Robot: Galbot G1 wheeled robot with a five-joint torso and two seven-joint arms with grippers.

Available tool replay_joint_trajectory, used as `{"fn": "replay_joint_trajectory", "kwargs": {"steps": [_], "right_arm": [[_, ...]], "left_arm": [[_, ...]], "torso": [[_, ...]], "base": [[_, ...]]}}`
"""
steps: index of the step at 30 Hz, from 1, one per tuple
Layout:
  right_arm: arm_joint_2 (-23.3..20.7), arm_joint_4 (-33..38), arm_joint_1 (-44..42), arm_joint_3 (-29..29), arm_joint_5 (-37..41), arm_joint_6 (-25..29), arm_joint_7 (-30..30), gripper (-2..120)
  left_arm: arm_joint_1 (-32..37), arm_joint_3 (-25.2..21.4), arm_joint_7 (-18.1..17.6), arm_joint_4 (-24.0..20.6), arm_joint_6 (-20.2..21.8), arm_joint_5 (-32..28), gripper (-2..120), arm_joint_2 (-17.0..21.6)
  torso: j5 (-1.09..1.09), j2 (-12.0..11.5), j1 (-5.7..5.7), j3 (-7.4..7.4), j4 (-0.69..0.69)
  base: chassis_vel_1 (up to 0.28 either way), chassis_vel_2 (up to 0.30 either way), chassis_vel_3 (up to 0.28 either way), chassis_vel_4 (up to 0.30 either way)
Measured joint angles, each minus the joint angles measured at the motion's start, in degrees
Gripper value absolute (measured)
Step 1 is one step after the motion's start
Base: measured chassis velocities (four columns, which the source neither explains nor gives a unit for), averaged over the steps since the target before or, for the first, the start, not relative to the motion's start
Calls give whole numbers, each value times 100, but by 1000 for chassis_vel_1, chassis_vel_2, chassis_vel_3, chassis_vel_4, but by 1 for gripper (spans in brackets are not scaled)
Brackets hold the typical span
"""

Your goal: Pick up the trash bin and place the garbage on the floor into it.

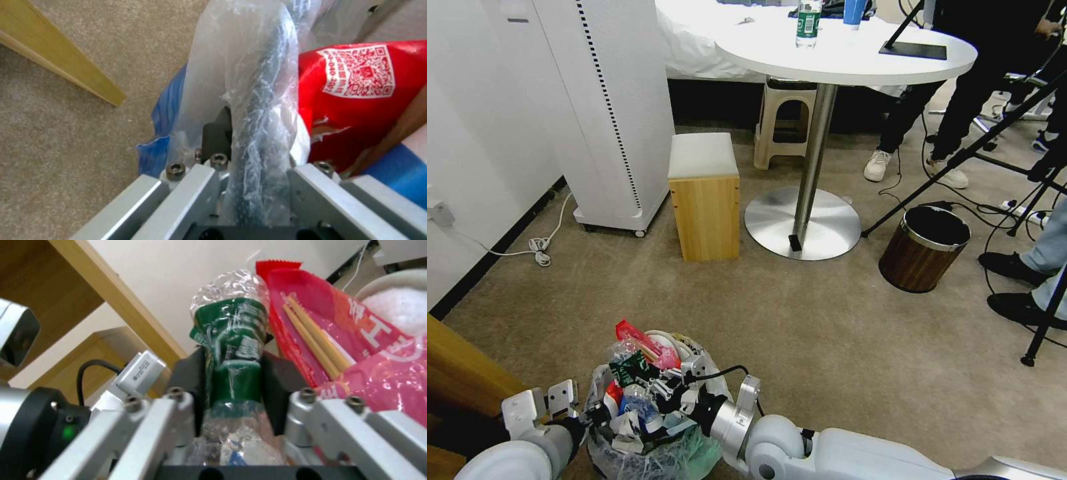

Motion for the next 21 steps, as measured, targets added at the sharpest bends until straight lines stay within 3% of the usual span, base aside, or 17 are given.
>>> {"fn": "replay_joint_trajectory", "kwargs": {"steps": [12,14,15,21], "right_arm": [[141,-183,258,-104,6,-14,-15,77],[145,-186,270,-103,-5,-19,1,79],[159,-201,298,-104,-41,-23,51,87],[184,-214,376,-102,-91,-21,129,99]], "left_arm": [[-69,22,2,69,25,-8,0,42],[-73,22,2,76,26,-9,0,49],[-93,24,2,94,30,-19,0,60],[-113,45,-5,107,41,-26,0,59]], "torso": [[0,0,0,0,0],[0,0,0,0,0],[0,0,0,0,0],[0,0,0,0,0]], "base": [[0,0,0,0],[0,0,0,0],[0,0,0,0],[0,0,0,0]]}}
